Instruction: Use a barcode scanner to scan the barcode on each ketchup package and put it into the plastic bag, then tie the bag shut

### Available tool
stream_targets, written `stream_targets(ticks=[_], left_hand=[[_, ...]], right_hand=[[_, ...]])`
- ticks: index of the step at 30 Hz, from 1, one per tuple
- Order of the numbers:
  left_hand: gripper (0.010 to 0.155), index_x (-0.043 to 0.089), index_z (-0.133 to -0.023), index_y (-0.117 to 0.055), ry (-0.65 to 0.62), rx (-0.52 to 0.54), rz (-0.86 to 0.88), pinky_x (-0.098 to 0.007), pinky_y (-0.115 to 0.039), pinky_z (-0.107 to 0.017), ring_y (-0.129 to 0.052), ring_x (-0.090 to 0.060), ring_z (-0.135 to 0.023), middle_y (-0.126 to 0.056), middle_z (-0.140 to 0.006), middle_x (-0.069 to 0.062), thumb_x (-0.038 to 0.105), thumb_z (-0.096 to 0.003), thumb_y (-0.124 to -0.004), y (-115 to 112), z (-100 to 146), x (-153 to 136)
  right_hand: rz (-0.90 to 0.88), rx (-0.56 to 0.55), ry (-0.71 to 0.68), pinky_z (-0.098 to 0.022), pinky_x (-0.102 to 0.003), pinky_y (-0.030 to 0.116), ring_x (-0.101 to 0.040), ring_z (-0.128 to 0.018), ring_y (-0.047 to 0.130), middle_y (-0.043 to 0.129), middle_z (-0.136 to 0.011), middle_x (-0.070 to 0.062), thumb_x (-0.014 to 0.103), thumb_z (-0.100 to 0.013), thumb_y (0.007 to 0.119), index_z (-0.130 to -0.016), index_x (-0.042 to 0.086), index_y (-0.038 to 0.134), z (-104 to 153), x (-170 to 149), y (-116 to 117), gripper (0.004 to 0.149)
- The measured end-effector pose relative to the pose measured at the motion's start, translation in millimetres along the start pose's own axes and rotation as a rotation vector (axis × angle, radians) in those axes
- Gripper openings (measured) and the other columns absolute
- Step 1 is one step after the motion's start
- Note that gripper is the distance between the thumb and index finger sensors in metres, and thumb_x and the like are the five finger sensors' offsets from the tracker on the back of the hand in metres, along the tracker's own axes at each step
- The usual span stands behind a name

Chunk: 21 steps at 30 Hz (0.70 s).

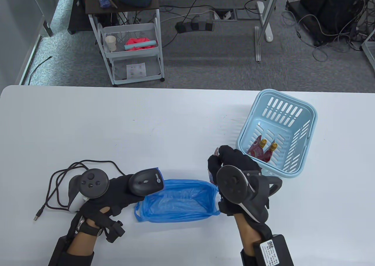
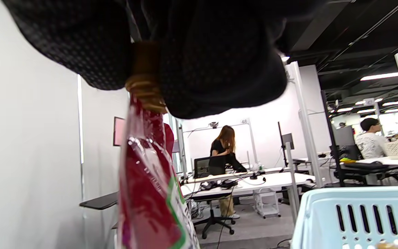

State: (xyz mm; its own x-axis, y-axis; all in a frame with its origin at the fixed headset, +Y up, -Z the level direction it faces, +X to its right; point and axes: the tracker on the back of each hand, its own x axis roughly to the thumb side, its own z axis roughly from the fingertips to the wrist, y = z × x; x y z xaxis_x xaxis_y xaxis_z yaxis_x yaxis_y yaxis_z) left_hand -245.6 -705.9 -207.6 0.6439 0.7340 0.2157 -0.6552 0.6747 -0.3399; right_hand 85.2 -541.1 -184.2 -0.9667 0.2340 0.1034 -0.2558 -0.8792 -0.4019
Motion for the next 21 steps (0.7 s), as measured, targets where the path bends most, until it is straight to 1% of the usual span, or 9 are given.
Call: stream_targets(ticks=[5,8,15,21], left_hand=[[0.053,0.024,-0.089,-0.083,-0.060,-0.009,0.003,-0.052,-0.078,-0.060,-0.099,-0.029,-0.069,-0.090,-0.084,0.001,0.048,-0.0427,-0.090,-3.2,1.3,12.4],[0.053,0.024,-0.090,-0.083,-0.086,-0.015,-0.028,-0.052,-0.078,-0.060,-0.099,-0.029,-0.069,-0.090,-0.084,0.001,0.048,-0.0427,-0.090,-7.7,1.3,20.8],[0.053,0.024,-0.090,-0.083,-0.141,-0.030,-0.081,-0.052,-0.079,-0.060,-0.099,-0.029,-0.070,-0.089,-0.085,0.002,0.049,-0.0430,-0.089,-22.8,0.3,36.3],[0.053,0.024,-0.090,-0.082,-0.143,-0.029,-0.114,-0.051,-0.079,-0.060,-0.099,-0.029,-0.070,-0.089,-0.085,0.002,0.049,-0.0434,-0.089,-30.6,-1.1,39.8]], right_hand=[[-0.025,0.037,-0.034,-0.016,-0.028,0.081,-0.021,-0.031,0.099,0.099,-0.051,-0.014,0.041,-0.045,0.091,-0.072,0.004,0.090,10.6,11.9,17.3,0.046],[-0.045,0.056,-0.045,-0.016,-0.027,0.081,-0.021,-0.031,0.099,0.099,-0.050,-0.014,0.041,-0.045,0.091,-0.072,0.004,0.091,15.6,17.4,25.4,0.046],[-0.068,0.070,-0.044,-0.016,-0.027,0.081,-0.021,-0.031,0.099,0.099,-0.050,-0.014,0.042,-0.045,0.091,-0.072,0.004,0.091,19.5,26.8,37.1,0.046],[-0.090,0.071,-0.036,-0.015,-0.027,0.081,-0.021,-0.030,0.099,0.099,-0.049,-0.013,0.042,-0.045,0.091,-0.071,0.004,0.091,18.6,33.3,41.6,0.046]])
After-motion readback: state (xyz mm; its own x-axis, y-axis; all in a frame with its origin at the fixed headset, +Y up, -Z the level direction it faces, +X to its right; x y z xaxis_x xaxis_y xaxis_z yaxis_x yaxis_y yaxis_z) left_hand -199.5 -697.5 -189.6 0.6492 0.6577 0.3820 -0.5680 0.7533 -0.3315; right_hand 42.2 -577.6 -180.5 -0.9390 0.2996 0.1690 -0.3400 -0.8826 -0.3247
